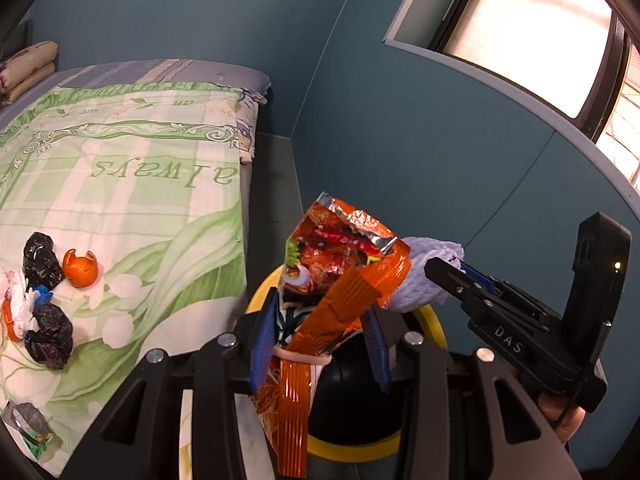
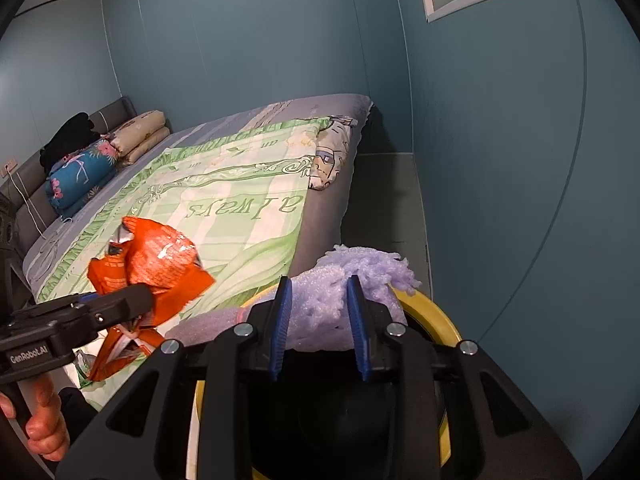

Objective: Collect trash
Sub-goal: 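Carry both items over the yellow bin and open both tools to drop them, then move both open tools back over the trash pile on the bed, then grasp the green-and-silver wrapper with the left tool while the right tool grasps a black bag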

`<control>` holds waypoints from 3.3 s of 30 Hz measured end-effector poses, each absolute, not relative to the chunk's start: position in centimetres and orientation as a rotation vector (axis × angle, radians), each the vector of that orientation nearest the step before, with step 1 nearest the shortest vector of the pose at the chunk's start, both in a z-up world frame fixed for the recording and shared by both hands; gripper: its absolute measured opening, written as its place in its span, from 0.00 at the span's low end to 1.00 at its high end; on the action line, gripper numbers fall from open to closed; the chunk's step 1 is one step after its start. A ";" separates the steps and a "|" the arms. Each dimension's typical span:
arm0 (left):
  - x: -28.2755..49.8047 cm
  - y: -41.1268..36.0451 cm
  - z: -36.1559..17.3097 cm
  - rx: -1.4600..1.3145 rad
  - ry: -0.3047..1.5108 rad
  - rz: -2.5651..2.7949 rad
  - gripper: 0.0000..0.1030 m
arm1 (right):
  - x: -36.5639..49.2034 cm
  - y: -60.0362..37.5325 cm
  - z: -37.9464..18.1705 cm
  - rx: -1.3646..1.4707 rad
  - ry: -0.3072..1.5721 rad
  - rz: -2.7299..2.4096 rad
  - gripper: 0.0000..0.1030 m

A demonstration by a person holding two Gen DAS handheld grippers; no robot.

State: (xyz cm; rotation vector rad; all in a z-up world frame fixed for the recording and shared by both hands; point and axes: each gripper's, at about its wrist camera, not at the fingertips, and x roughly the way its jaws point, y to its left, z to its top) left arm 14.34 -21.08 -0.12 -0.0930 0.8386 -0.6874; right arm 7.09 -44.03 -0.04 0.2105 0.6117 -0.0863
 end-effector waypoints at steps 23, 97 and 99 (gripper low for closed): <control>12.3 -19.3 2.3 -0.063 0.719 -0.668 0.79 | 5.9 -45.1 2.2 0.261 0.516 -0.074 0.63; 13.3 10.0 -14.1 -0.301 0.993 -0.145 0.89 | 23.7 -12.0 -11.2 -0.048 0.901 0.563 0.72; 13.4 10.2 -14.3 -0.311 0.998 -0.144 0.89 | 24.3 -11.8 -11.6 -0.037 0.916 0.568 0.72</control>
